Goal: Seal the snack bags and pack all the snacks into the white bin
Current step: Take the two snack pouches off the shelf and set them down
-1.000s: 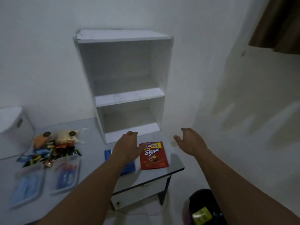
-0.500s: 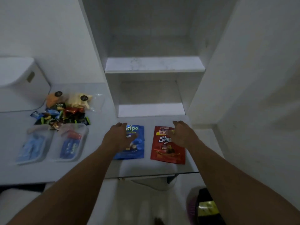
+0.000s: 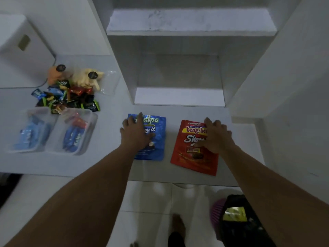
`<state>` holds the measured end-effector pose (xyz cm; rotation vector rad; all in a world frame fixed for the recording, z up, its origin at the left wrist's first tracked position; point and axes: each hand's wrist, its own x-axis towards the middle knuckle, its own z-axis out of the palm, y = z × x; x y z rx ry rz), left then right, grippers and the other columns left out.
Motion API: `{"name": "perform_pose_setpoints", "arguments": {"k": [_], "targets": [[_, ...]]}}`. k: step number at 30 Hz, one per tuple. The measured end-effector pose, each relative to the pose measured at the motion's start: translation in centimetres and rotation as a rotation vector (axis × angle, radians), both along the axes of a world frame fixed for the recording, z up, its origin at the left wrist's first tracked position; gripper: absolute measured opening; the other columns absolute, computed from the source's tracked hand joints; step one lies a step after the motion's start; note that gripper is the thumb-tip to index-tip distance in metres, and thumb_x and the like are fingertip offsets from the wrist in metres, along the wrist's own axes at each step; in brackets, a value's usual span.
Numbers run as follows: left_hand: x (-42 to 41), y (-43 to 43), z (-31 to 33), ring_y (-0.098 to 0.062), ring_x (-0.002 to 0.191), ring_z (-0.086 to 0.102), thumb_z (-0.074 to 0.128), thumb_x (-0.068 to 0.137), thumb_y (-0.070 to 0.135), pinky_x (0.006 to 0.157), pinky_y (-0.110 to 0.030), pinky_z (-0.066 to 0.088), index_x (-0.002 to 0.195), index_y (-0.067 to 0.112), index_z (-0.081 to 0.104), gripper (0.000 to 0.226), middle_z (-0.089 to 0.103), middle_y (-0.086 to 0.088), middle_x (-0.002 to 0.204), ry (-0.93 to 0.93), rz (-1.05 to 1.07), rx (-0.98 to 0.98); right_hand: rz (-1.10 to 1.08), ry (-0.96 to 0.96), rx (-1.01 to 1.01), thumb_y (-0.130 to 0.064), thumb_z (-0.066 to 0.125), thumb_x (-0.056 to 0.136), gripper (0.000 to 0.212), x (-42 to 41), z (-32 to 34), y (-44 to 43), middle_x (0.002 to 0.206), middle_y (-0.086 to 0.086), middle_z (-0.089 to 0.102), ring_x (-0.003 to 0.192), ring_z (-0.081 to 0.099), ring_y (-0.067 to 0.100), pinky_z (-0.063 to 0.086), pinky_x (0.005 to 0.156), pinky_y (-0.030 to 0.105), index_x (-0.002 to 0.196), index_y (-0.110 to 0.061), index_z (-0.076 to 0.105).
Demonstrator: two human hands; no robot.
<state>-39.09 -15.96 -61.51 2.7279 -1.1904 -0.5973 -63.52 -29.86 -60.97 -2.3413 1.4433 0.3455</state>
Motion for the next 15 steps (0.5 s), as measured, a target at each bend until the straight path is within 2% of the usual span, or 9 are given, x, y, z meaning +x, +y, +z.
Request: {"name": "perform_pose_setpoints", "arguments": {"k": [2,4,9,11,12,15], "targets": [[0.1,-0.1,-0.2,-0.042,0.141,0.020,0.076,0.070,0.059,0.110,-0.057,0.029,0.155,0.024,0.008,0.114,0.016,-0.020,0.156,0.016,0.096,-0.010,-0.030,0.027,0.004,-0.065,0.080,0.063,0.108,0.0,0.0,-0.3,0.140,0.017,0.039,0.129,0.039,0.039,0.035,0.104,0.051,0.147,-0.018,0.030],[0.3,-0.4,0.0,-0.042,0.137,0.027,0.082,0.063,0.058,0.107,-0.056,0.032,0.154,0.024,0.005,0.124,0.024,-0.021,0.151,0.067,0.175,0.000,-0.064,0.011,0.022,-0.063,0.082,0.062,0.101,0.1,0.1,-0.6,0.136,0.016,0.039,0.127,0.039,0.038,0.037,0.103,0.052,0.141,-0.018,0.037],[1.2,-1.1,0.7,-0.040,0.127,0.039,0.089,0.059,0.046,0.100,-0.052,0.038,0.153,0.023,0.011,0.125,0.044,-0.018,0.138,0.063,0.189,0.021,-0.107,-0.143,0.098,-0.037,0.085,0.071,0.075,0.2,0.4,-1.1,0.123,0.015,0.045,0.116,0.048,0.035,0.049,0.094,0.047,0.127,-0.016,0.041],[1.7,-0.9,0.5,-0.040,0.122,0.046,0.086,0.066,0.034,0.097,-0.049,0.041,0.151,0.024,0.020,0.108,0.053,-0.018,0.131,0.067,0.213,-0.023,-0.089,-0.147,0.124,-0.032,0.083,0.074,0.067,0.2,0.5,-1.3,0.120,0.013,0.055,0.115,0.050,0.034,0.048,0.092,0.045,0.124,-0.016,0.041],[1.9,-0.8,0.4,-0.040,0.117,0.051,0.082,0.070,0.027,0.093,-0.045,0.044,0.146,0.024,0.030,0.092,0.059,-0.017,0.124,0.078,0.225,-0.070,-0.077,-0.136,0.122,-0.031,0.081,0.076,0.064,0.2,0.6,-1.4,0.118,0.011,0.058,0.116,0.049,0.033,0.046,0.091,0.043,0.124,-0.017,0.041],[2.4,-0.5,0.5,-0.036,0.103,0.062,0.074,0.078,0.017,0.076,-0.032,0.043,0.119,0.012,0.055,0.046,0.068,-0.015,0.111,0.172,0.226,-0.205,-0.067,-0.115,0.084,-0.031,0.074,0.080,0.052,0.4,1.4,-1.3,0.114,0.005,0.063,0.115,0.049,0.031,0.041,0.091,0.041,0.121,-0.021,0.044]]}}
